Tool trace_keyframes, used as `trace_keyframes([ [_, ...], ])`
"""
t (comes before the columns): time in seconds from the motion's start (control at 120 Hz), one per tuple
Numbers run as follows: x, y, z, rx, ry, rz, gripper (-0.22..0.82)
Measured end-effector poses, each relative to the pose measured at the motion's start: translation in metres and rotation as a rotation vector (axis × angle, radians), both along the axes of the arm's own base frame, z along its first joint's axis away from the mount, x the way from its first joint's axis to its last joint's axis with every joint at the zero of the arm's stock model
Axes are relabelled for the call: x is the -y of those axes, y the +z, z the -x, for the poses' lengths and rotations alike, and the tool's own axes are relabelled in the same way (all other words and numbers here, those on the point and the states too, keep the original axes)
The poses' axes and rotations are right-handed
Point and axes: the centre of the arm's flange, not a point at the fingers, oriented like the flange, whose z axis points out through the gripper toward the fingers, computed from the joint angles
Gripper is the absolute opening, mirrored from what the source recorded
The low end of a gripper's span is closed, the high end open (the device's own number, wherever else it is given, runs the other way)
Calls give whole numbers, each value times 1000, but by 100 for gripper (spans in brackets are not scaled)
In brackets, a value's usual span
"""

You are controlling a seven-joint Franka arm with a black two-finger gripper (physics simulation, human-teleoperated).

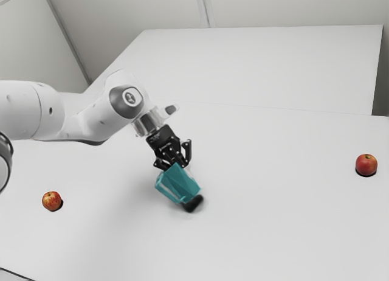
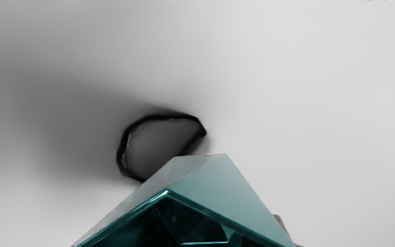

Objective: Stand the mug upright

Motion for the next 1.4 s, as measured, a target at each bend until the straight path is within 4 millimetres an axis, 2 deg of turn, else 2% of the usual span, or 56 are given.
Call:
trace_keyframes([
  [0.125, 8, 11, -3, 88, -129, -162, -18],
  [0.333, 1, 50, -10, 234, -293, -399, -18],
  [0.467, -5, 54, -13, 282, -362, -506, -18],
  [0.667, -9, 43, -18, 331, -421, -589, -18],
  [0.95, -8, 4, -16, 314, -432, -590, -18],
  [1.267, -7, -13, -20, 317, -425, -586, -18],
  [1.4, 0, -10, -20, 330, -434, -580, 11],
])
